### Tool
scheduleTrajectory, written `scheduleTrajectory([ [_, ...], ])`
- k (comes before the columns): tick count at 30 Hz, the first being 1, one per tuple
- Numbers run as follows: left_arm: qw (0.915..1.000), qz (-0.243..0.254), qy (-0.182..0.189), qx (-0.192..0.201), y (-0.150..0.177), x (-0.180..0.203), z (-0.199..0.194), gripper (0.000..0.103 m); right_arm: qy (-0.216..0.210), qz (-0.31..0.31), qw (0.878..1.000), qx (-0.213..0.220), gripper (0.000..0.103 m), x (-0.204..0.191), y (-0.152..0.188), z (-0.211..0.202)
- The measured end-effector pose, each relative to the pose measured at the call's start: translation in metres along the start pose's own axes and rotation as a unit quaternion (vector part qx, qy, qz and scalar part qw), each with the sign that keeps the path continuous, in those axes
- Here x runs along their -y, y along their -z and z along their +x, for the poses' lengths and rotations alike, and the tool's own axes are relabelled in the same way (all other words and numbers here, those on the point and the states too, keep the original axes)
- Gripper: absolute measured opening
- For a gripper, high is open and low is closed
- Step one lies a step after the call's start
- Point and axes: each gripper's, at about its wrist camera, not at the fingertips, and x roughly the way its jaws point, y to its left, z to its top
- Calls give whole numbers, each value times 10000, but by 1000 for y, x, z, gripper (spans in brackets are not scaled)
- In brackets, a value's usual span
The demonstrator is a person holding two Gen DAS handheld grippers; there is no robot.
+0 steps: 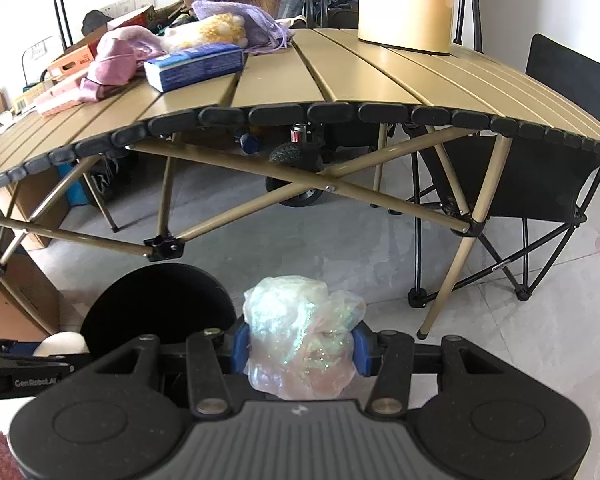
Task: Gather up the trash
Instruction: 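Open the left tool to drop the white sponge into the bin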
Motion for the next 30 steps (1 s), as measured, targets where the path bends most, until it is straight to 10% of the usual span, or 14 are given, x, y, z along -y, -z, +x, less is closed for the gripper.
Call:
scheduleTrajectory([
  [21, 9996, 17, 82, -286, -29, 36, 36, 60, 74, 489, 9979, -420, 48, 18, 1, 30],
  [30, 9991, -221, -93, -338, -30, 31, 41, 103, 73, 487, 9979, -416, 48, 18, 3, 30],
])
